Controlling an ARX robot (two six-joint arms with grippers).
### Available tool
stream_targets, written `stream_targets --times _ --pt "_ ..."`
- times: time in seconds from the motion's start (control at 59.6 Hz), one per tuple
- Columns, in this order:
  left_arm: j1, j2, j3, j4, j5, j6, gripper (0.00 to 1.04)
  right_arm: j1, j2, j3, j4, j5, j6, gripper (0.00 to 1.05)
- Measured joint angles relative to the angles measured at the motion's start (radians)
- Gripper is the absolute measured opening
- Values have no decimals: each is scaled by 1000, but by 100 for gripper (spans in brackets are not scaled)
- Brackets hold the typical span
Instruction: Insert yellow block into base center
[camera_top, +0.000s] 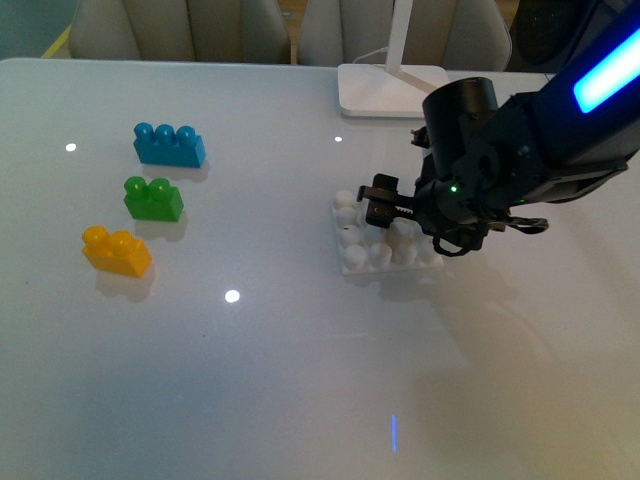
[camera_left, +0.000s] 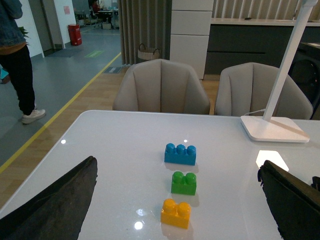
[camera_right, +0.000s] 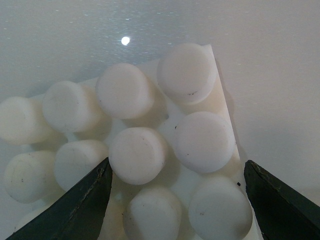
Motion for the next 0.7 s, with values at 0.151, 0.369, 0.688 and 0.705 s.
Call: stream_targets --times 0.151,0.369,0.688,0.705 --pt "0 0 0 0 0 0 97 51 33 76 -42 14 60 78" --pt "0 0 0 0 0 0 97 113 77 183 -103 19 155 78" --pt "0 0 0 0 0 0 97 195 145 350 -200 11 226 79" --pt "0 0 0 0 0 0 97 197 146 353 -201 11 227 79"
